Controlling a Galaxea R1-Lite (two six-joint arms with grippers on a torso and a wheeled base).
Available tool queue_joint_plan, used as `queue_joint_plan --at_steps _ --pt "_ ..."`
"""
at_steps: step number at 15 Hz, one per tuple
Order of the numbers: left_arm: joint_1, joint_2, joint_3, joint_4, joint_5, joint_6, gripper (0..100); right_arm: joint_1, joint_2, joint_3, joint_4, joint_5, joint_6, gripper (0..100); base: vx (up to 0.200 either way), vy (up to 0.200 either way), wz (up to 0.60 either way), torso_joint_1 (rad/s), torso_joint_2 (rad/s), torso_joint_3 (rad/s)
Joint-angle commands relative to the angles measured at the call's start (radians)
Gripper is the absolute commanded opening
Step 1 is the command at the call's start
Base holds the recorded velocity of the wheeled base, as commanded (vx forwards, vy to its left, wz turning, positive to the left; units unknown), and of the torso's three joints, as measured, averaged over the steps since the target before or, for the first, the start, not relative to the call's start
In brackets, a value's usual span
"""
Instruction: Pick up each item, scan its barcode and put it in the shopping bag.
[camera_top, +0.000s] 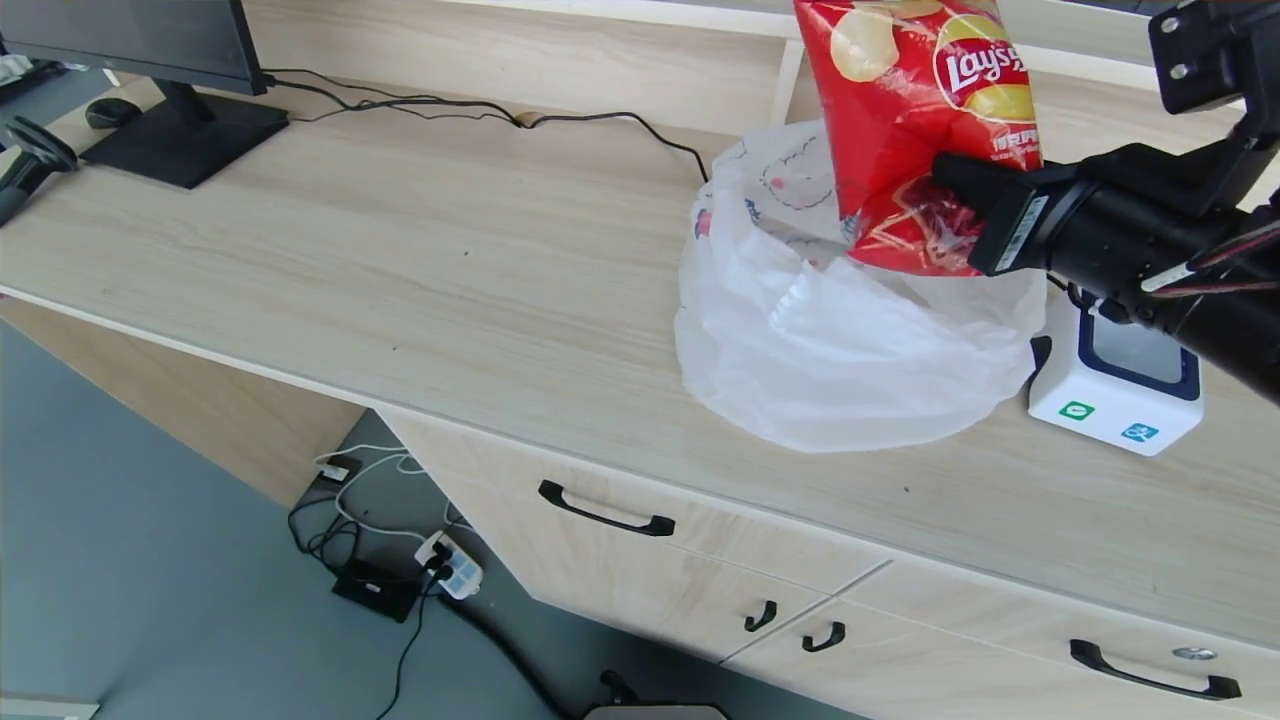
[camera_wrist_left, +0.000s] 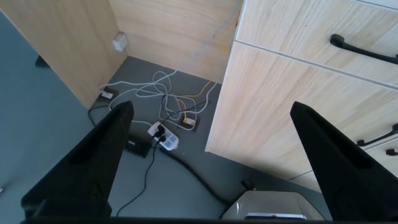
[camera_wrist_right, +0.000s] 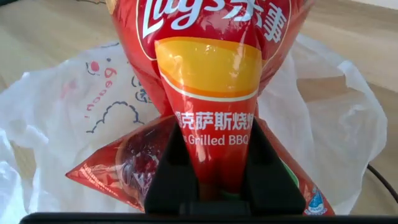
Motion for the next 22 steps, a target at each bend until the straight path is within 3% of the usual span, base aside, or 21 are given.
queue_joint_plan --at_steps 1,3,6,13,14,17,22 --pt "0.001 0.002 0.0 -0.001 0.0 0.0 100 -0.035 0.006 0.065 0.002 0.047 -0.001 0 0.0 0.0 0.0 0.0 0.0 0.0" --pt "0.001 0.002 0.0 -0.001 0.0 0.002 100 -0.032 -0.009 0.148 -0.001 0.082 -0.014 0 0.0 0.0 0.0 0.0 0.0 0.0" --pt "0.001 0.002 0.0 -0.001 0.0 0.0 100 -0.03 -0.011 0.166 0.002 0.098 -0.014 0 0.0 0.0 0.0 0.0 0.0 0.0" --pt "0.001 0.002 0.0 -0.001 0.0 0.0 100 -0.039 0.101 0.025 0.04 0.11 -0.014 0 0.0 0.0 0.0 0.0 0.0 0.0" --pt "0.001 0.002 0.0 0.001 0.0 0.002 100 -0.087 0.089 -0.018 0.181 0.099 -0.06 0 0.0 0.0 0.0 0.0 0.0 0.0" --pt "0.001 0.002 0.0 0.001 0.0 0.003 100 -0.142 0.089 -0.098 0.256 0.093 -0.113 0 0.0 0.0 0.0 0.0 0.0 0.0" --pt "0.001 0.002 0.0 0.002 0.0 0.003 100 -0.173 0.095 -0.098 0.267 0.107 -0.175 0 0.0 0.0 0.0 0.0 0.0 0.0"
